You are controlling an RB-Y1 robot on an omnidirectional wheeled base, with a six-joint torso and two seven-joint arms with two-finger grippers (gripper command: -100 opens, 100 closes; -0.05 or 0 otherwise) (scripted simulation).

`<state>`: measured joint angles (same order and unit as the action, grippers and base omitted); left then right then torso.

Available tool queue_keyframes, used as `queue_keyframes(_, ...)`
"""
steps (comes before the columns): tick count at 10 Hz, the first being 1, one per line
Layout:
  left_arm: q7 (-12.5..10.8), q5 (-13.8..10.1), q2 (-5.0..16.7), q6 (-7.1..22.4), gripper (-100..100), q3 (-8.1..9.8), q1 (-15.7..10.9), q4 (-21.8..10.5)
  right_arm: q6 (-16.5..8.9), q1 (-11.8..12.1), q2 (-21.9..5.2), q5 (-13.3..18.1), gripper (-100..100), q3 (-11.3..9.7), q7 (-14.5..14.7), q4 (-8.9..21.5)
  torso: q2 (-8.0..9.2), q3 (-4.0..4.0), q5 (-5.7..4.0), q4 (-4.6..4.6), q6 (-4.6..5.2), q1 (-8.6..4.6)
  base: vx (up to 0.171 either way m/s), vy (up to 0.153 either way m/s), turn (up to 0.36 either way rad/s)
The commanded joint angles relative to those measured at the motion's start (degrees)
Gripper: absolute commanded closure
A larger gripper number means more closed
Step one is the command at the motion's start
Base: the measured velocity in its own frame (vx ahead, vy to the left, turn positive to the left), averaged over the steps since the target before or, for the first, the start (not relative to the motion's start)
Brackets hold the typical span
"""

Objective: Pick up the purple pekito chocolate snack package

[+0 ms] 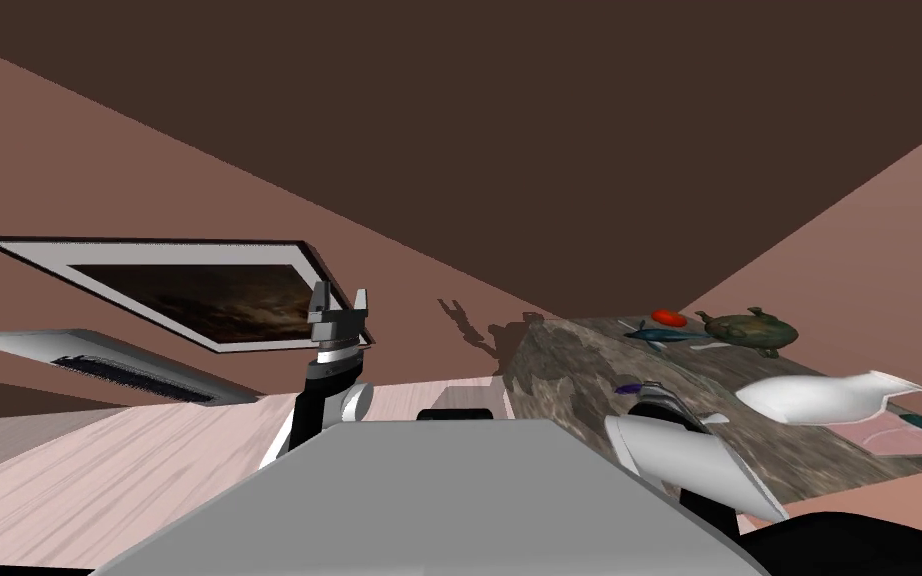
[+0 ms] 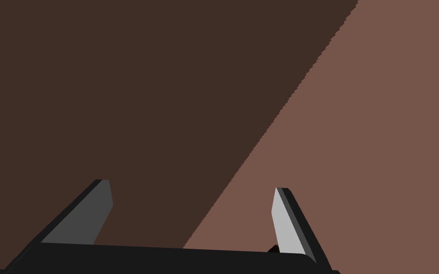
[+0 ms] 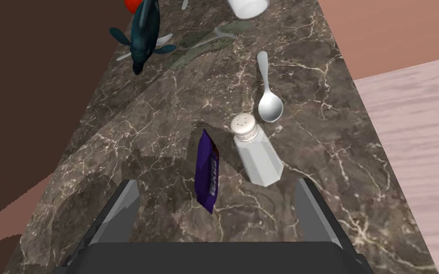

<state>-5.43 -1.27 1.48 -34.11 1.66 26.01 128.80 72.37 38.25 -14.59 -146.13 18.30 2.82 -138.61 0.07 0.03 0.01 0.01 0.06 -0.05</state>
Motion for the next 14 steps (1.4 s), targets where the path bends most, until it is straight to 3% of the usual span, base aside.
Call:
queue_keyframes(1,0.0,0.0,0.0,0.0,0,0.00,0.0,0.0,1.6,0.5,-0.8,-2.9,-100,0.8,-0.4,-0.3,0.00,0.00,0.00,0.00,0.00,0.00,0.017,-0.020,0.176)
queue_keyframes(4,0.0,0.0,0.0,0.0,0,0.00,0.0,0.0,1.6,0.5,-0.8,-7.7,-100,0.8,-0.4,-0.3,-0.02,-0.01,-0.01,0.00,0.01,-0.05,0.011,-0.020,0.022)
queue_keyframes(5,0.0,0.0,0.0,0.0,0,0.00,0.0,0.0,3.3,0.8,-1.8,-9.7,-100,1.5,-0.7,-0.6,0.02,0.01,0.00,0.00,0.00,-0.01,0.007,-0.026,0.171)
queue_keyframes(8,0.0,0.0,0.0,0.0,0,0.00,0.0,0.0,3.3,0.8,-1.8,-13.9,-100,1.5,-0.7,-0.6,-0.01,0.00,-0.02,0.00,0.02,-0.08,0.009,-0.025,0.017)
queue_keyframes(9,0.0,0.0,0.0,0.0,0,0.00,0.0,0.0,4.9,1.1,-2.7,-15.8,-100,2.2,-1.0,-0.9,0.00,0.00,-0.01,0.00,0.01,-0.02,0.013,-0.040,0.119)
queue_keyframes(14,0.0,0.0,0.0,0.0,0,0.00,0.0,0.0,6.5,1.3,-3.8,-24.6,-100,2.8,-1.3,-1.2,-0.01,-0.01,-0.04,0.00,0.00,-0.17,0.005,-0.042,0.063)
